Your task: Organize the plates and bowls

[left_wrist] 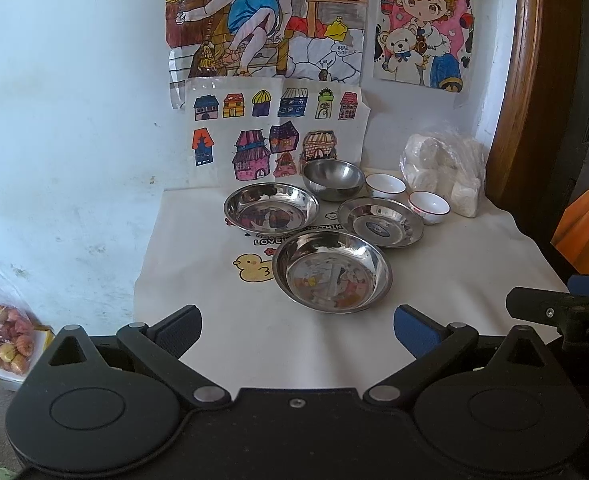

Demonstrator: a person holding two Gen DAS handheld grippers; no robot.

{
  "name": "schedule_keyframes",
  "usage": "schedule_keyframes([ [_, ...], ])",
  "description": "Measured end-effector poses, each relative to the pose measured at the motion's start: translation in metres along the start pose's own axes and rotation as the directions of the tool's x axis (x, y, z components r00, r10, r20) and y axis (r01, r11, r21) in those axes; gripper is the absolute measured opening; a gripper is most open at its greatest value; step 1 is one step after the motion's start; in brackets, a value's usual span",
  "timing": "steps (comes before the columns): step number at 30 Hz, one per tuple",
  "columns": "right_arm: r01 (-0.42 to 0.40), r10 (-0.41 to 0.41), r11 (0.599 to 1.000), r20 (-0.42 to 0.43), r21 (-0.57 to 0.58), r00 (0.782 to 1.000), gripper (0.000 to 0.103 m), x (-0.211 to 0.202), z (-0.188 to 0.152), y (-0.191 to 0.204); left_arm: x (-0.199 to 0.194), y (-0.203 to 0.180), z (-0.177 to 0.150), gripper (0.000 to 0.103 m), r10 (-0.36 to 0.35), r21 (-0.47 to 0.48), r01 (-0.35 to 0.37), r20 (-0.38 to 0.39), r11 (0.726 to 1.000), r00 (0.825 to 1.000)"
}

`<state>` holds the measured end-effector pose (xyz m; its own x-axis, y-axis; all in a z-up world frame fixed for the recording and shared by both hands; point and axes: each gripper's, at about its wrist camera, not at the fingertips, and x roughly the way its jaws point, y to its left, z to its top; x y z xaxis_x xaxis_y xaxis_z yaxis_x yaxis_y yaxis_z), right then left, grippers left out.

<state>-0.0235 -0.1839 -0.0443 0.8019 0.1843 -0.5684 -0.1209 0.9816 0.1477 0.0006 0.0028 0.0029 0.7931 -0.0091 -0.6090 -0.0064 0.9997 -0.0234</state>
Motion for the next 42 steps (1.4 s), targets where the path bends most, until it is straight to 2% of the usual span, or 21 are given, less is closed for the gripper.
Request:
schedule_keyframes([
  [14,0.001,-0.001,1.0,-0.001,0.003,1.0,0.103,0.0,0.0,-0.002,0.002,0.0,0.0,0.102,-0.003,-0.001,0.003,-0.001,1.0,1.0],
  [20,0.001,-0.001,1.0,-0.006,0.008,1.0,0.103,0.0,0.001,-0.006,0.008,-0.014,-0.007,0.102,0.001,0.004,-0.001,-0.004,1.0,1.0],
  [42,-0.001,0.001,1.0,-0.023,0.002,1.0,0.103,0.009,0.001,0.0,0.014,-0.001,-0.004,0.102,-0.01,-0.012,0.009,-0.03,1.0,1.0],
])
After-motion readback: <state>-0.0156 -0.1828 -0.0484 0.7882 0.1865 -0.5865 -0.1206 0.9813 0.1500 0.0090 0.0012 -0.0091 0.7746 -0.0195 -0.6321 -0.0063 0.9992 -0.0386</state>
